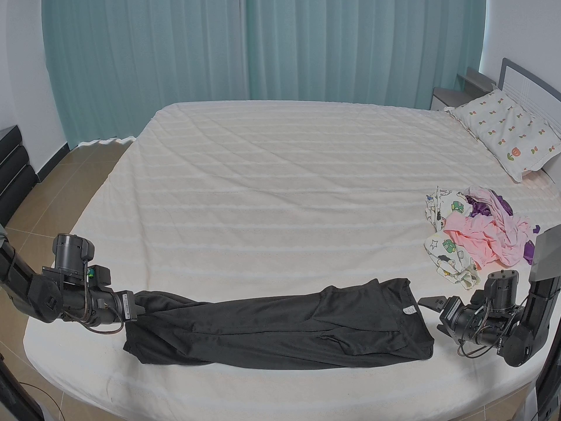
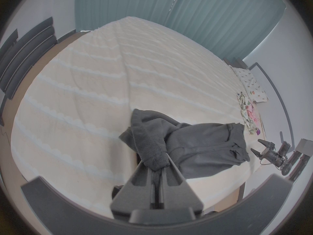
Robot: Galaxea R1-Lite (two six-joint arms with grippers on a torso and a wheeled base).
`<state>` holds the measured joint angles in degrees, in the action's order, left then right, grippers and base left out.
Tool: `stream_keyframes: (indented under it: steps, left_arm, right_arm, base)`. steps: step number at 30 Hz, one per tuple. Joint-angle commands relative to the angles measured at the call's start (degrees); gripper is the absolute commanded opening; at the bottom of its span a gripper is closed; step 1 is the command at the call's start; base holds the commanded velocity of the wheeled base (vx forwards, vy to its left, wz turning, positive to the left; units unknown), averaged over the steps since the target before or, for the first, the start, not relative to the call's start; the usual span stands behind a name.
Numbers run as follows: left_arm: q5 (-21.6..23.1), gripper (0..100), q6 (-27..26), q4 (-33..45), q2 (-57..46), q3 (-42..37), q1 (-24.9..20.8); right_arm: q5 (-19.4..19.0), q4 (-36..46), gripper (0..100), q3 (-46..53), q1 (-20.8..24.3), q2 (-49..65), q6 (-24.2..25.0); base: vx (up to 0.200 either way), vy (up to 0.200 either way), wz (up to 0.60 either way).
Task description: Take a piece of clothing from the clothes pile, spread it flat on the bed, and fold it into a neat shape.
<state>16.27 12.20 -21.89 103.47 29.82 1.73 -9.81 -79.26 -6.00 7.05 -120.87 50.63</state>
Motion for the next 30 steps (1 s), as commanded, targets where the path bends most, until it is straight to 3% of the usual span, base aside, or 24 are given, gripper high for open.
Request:
stream_keyframes:
  steps: [1,5,12,16,30]
  left_arm:
    - [-0.19,0,2.74,4.4,-5.48,2.7,-5.69]
    - [-2.74,0,7.13,7.22,-6.44,5.16,-10.52]
    - [-5.99,0,8.89,7.83,-5.92,5.87,-15.71]
    - [-8.19,0,14.25,9.59,-5.83,7.8,-20.45]
    - [-9.51,0,21.28,16.71,-5.04,16.15,-28.98]
  right_arm:
    - [-0.12,-0.01,100,0.02,-0.1,0.11,0.0]
    - [-0.21,-0.01,100,0.02,-0.1,0.2,0.0]
    - [-0.21,-0.01,100,0.02,-0.1,0.11,0.09]
    - [-0.21,-0.01,100,-0.07,-0.1,0.02,0.09]
    - [-0.21,-0.01,100,-0.15,-0.1,0.02,0.09]
  base:
    - [0.0,0.0,0.0]
    - [0.0,-0.2,0.0]
    - [0.0,-0.2,0.0]
    - [0.0,-0.2,0.0]
    - [0.0,-0.2,0.0]
